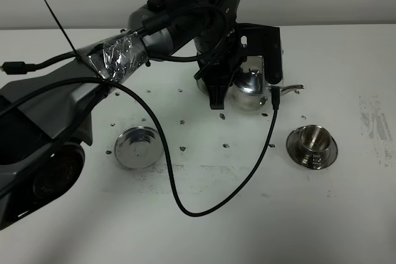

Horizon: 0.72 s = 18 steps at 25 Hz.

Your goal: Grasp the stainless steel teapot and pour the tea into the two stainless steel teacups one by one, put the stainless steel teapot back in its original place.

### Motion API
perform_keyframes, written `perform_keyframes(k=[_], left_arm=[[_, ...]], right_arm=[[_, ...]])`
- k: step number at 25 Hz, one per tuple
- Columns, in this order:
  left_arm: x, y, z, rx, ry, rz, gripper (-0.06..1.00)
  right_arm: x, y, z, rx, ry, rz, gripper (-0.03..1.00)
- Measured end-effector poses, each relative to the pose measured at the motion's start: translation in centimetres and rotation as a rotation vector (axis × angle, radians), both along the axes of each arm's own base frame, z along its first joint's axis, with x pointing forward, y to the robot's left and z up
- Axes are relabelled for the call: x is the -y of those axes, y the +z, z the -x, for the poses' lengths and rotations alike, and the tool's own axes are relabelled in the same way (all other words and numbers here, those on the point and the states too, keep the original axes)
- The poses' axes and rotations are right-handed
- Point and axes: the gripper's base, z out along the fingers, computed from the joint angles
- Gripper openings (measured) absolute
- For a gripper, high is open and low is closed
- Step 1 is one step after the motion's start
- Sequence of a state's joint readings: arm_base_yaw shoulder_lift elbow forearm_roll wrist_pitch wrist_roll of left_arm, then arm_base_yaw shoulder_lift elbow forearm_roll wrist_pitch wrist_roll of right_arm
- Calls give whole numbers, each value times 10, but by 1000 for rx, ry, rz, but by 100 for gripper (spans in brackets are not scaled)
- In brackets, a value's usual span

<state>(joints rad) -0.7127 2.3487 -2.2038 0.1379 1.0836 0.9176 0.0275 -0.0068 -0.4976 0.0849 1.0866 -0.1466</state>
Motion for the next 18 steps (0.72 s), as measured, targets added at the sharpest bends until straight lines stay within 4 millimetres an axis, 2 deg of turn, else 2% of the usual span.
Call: perform_keyframes(k=[6,13,18], left_arm=[[8,-14,-1,20,-90,-33,18],[20,-14,1,87,-203,-39,18],[25,-24,2,96,-248,-66,18]], right_arm=[[0,0,0,0,-1,-1,56],[0,0,0,0,-1,-1,56],[0,0,0,0,0,0,56]])
